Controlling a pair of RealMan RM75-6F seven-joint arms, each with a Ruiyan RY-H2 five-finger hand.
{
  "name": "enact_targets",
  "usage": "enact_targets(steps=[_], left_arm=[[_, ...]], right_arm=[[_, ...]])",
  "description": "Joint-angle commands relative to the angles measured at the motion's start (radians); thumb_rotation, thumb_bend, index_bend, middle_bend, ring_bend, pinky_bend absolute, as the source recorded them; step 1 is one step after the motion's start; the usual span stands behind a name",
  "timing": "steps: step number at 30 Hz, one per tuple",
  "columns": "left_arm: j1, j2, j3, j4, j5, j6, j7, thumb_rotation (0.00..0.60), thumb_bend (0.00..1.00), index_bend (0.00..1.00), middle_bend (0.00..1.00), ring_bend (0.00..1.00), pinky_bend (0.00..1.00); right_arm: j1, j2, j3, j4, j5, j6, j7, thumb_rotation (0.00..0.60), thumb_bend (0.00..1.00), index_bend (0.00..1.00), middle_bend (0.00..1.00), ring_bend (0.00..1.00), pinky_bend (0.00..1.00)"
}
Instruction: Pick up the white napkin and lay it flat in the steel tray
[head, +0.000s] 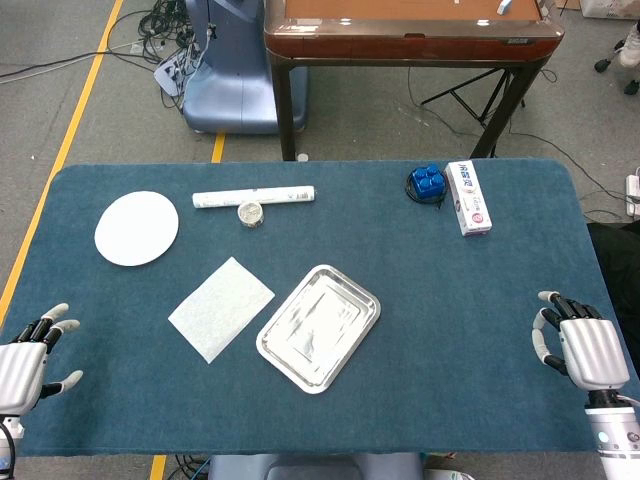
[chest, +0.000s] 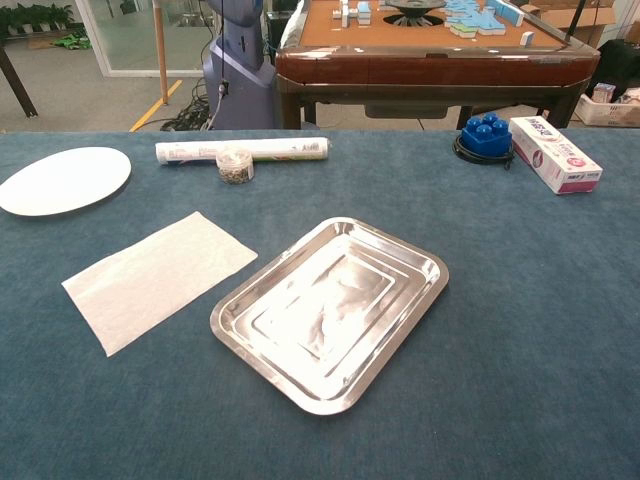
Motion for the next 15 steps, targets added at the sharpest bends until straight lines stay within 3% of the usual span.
enact_targets(steps=[1, 15], left_arm=[[0.0, 0.0, 0.0, 0.0, 0.0, -0.001, 0.0, 0.6, 0.04, 0.31, 0.16, 0.24, 0.44], [-0.013, -0.028, 0.014, 0.005, 0.019, -0.027, -0.026, 0.6, 0.04, 0.29, 0.18, 0.25, 0.41]], right_arm=[[0.0, 0.0, 0.001, 0.0, 0.002, 0.0, 0.0, 0.6, 0.38, 0.59, 0.27, 0.3, 0.35], [0.004, 0.011, 0.006, 0.003, 0.006, -0.006, 0.033, 0.6, 0.38, 0.59, 0.28, 0.3, 0.35]])
